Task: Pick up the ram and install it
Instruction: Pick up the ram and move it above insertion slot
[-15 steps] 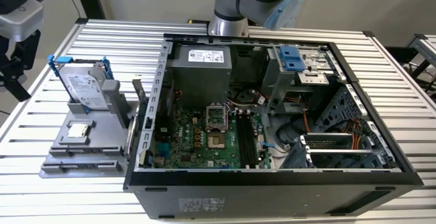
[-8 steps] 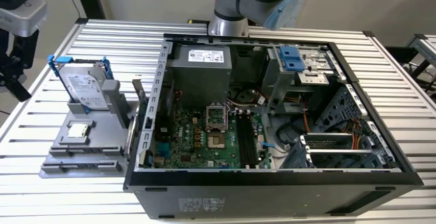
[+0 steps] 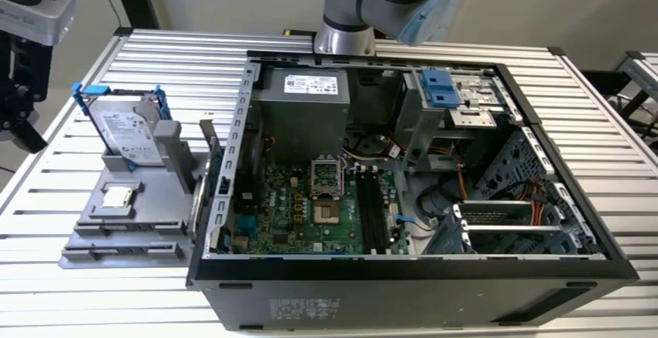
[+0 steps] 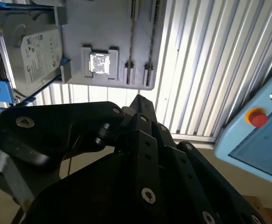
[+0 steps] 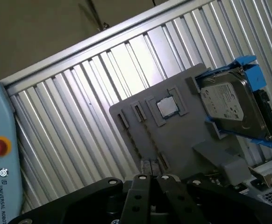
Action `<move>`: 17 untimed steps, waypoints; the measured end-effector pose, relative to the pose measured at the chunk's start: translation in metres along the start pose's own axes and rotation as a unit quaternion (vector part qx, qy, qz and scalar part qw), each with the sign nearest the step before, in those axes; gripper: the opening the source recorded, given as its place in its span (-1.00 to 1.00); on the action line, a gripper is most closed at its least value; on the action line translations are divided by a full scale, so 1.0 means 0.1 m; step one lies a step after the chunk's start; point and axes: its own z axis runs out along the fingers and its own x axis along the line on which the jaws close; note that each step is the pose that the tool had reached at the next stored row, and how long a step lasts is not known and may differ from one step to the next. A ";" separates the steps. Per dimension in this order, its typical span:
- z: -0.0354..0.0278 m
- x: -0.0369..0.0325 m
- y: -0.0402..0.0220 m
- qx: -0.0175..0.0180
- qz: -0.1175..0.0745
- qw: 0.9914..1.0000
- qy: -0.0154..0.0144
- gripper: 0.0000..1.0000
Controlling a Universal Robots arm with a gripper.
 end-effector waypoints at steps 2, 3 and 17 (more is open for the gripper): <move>0.001 0.000 0.000 -0.001 -0.018 1.000 0.000 -1.00; 0.001 0.000 0.000 -0.001 -0.027 1.000 0.001 -1.00; 0.004 0.000 0.000 -0.004 -0.143 0.990 0.002 -1.00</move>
